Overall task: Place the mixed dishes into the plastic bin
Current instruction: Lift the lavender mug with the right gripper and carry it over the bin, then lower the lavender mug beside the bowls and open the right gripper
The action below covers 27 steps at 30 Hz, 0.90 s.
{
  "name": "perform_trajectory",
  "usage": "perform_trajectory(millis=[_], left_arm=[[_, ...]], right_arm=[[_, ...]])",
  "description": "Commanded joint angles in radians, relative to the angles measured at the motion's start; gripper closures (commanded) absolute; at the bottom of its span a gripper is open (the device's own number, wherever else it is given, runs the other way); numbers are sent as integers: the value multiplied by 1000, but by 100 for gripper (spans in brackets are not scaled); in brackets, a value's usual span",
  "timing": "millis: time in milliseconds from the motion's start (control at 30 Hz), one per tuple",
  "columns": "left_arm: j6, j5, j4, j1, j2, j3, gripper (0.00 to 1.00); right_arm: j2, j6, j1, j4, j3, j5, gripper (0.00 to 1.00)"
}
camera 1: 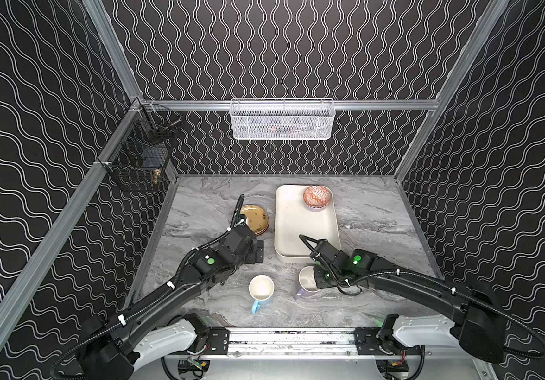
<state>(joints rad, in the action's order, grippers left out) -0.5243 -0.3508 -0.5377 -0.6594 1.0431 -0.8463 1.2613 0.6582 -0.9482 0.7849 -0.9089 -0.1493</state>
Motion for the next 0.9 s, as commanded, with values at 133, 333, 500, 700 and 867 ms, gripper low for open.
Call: perform_trajectory(millis=[133, 333, 500, 700, 867], left_arm=[[7, -13, 15, 1, 1, -13, 1], [41, -33, 2, 2, 33, -58, 2], [74, -44, 7, 5, 75, -102, 1], [110, 17, 9, 47, 159, -177, 1], [124, 78, 18, 94, 202, -226, 1]], right_arm=[[-51, -16, 2, 85, -136, -118, 96], [34, -142, 131, 76, -300, -121, 96], [172, -258, 279, 1, -438, -43, 96], [455, -351, 404, -39, -669, 33, 96], [748, -394, 453, -15, -944, 75, 96]])
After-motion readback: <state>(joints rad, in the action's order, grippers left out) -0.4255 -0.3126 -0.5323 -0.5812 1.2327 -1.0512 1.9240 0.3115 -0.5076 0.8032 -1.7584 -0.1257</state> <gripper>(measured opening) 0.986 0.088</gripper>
